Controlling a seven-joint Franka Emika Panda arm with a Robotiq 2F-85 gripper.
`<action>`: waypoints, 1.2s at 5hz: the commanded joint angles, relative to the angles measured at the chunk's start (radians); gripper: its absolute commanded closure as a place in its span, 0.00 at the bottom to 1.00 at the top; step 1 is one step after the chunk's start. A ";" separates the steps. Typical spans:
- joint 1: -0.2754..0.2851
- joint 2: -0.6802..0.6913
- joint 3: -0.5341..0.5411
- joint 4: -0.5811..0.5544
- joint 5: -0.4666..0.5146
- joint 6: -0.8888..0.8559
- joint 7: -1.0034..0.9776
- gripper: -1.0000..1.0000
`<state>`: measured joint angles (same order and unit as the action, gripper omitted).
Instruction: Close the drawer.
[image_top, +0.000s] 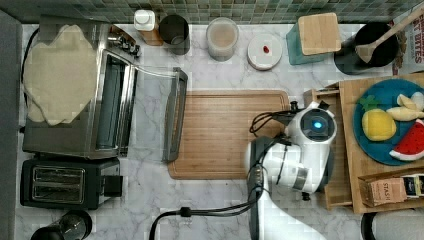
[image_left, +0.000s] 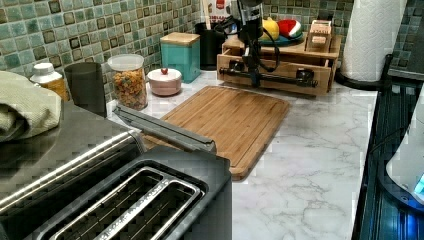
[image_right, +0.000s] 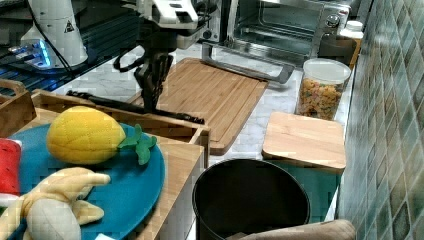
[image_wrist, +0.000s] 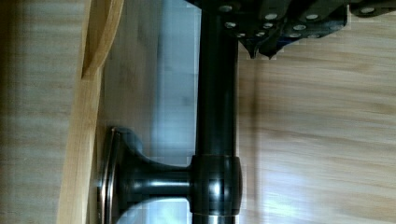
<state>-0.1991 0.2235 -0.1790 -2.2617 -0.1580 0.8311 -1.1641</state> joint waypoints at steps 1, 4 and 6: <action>-0.168 0.054 -0.151 0.159 0.041 0.116 -0.110 1.00; -0.129 0.026 -0.186 0.110 0.007 0.172 -0.042 1.00; -0.126 0.026 -0.190 0.109 0.009 0.173 -0.043 1.00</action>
<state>-0.2444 0.2617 -0.2566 -2.2285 -0.1237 0.9385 -1.2812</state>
